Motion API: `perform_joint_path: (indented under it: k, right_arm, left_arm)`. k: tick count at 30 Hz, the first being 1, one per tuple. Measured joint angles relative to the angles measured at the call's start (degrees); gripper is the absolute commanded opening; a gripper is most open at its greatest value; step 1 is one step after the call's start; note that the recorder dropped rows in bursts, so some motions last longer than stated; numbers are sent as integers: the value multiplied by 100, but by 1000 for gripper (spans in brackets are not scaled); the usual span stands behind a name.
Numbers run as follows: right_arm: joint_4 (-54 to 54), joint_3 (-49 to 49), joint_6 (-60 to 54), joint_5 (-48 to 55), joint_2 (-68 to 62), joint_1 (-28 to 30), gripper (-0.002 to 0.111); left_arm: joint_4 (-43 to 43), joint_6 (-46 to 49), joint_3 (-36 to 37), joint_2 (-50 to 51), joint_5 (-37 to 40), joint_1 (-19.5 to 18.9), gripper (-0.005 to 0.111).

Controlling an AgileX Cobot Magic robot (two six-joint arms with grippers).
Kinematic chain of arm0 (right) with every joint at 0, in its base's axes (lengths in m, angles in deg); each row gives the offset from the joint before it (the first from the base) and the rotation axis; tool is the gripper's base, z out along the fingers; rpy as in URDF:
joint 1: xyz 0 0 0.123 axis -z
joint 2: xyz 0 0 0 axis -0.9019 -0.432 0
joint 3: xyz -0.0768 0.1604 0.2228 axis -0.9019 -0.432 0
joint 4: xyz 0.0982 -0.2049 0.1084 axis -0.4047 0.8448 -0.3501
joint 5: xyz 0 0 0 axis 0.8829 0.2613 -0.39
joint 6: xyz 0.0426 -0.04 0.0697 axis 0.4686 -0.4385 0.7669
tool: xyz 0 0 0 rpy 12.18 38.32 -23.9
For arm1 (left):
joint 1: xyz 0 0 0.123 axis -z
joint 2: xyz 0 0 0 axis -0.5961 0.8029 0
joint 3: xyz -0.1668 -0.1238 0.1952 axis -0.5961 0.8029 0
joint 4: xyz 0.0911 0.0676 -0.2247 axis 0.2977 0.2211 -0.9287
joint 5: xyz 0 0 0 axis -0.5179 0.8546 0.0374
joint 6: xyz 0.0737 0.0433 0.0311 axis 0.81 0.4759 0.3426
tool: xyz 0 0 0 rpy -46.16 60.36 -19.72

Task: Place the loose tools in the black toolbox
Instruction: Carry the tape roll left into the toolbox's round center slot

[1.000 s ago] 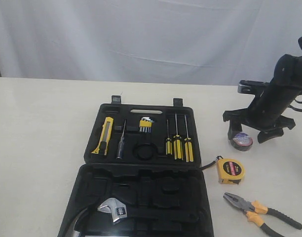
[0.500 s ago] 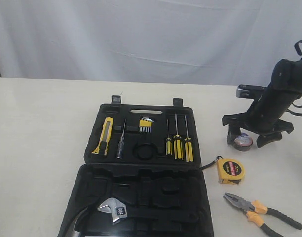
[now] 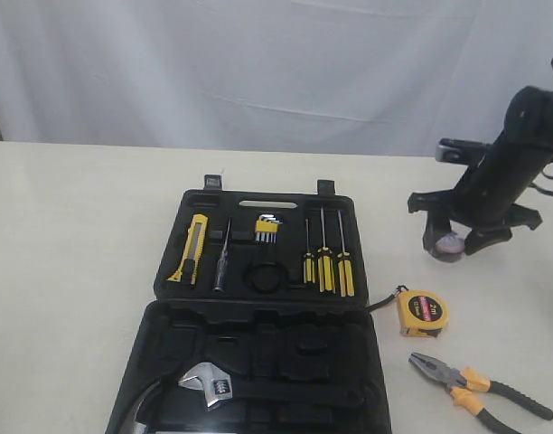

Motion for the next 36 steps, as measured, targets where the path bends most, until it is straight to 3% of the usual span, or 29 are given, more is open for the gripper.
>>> perform_joint_path:
  k: [5,10,23,36]
  right_arm:
    - [-167,738,-26,1067,381,-207,34]
    - [-132,1309,-34,1778,551,-916,34]
    - [433,1622,434,1739,163,-3256,34]
    - [460,1645,597,1017,-779,-3372,34]
  left_arm:
    - [0,0,0,0,0,0,0]
    - [0,0,0,0,0,0,0]
    - [0,0,0,0,0,0,0]
    - [0,0,0,0,0,0,0]
